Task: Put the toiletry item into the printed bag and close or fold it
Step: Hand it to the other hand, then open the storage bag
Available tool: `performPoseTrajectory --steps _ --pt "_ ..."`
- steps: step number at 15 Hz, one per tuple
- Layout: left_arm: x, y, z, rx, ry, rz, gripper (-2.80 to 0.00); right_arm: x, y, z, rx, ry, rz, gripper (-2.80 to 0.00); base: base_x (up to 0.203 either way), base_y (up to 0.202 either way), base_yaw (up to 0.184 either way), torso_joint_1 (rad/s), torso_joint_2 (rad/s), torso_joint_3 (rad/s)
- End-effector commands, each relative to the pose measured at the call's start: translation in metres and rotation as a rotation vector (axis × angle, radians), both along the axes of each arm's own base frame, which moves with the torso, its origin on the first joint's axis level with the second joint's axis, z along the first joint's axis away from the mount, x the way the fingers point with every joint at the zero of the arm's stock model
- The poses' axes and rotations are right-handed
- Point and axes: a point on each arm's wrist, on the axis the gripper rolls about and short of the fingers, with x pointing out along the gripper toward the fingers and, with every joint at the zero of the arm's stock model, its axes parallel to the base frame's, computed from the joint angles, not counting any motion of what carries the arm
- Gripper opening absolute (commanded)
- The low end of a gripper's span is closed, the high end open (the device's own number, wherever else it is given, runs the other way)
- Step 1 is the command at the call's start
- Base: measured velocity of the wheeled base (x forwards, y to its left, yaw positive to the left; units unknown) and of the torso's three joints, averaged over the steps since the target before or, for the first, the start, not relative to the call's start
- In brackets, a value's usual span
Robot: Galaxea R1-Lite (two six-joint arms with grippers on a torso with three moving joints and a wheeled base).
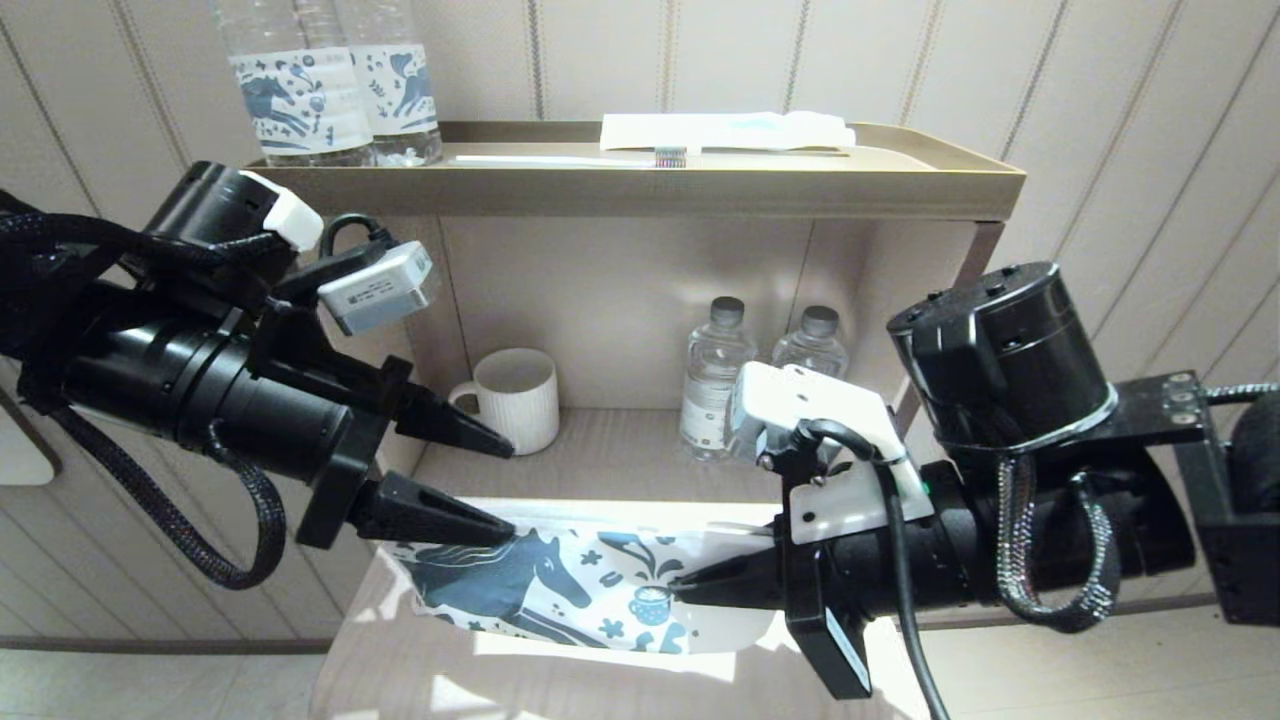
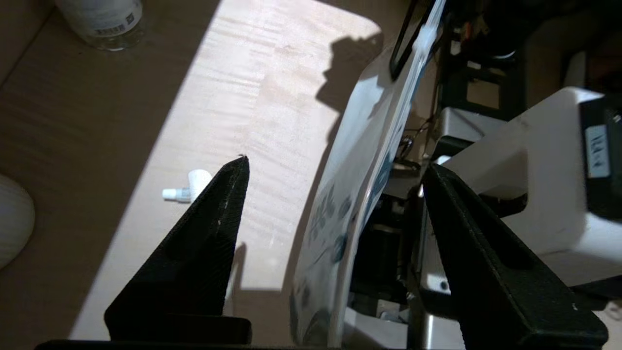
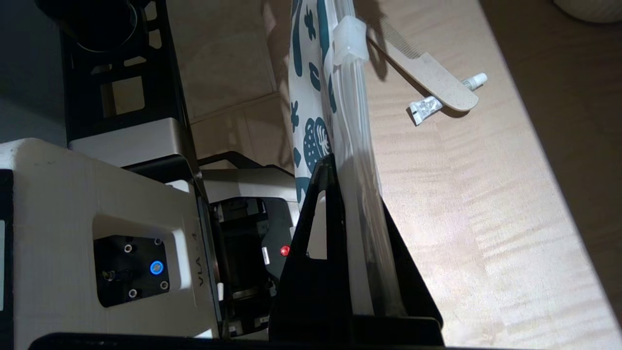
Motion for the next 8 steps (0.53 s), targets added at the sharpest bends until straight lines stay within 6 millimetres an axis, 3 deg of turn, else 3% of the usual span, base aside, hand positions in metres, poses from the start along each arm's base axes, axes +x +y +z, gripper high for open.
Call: performPoseTrajectory --steps 1,8 --pt "-0.002 -0.011 0.004 -0.014 0.032 -0.018 0.00 0.002 0.009 -0.003 -0.005 0.008 0.020 -2.80 0.000 0.000 0.000 0.000 0.00 0.000" --pt "-0.004 -0.040 -0.001 -0.033 0.047 -0.082 0.00 0.010 0.024 -0.005 0.050 0.028 0.005 -2.80 0.000 0.000 0.000 0.000 0.00 0.000"
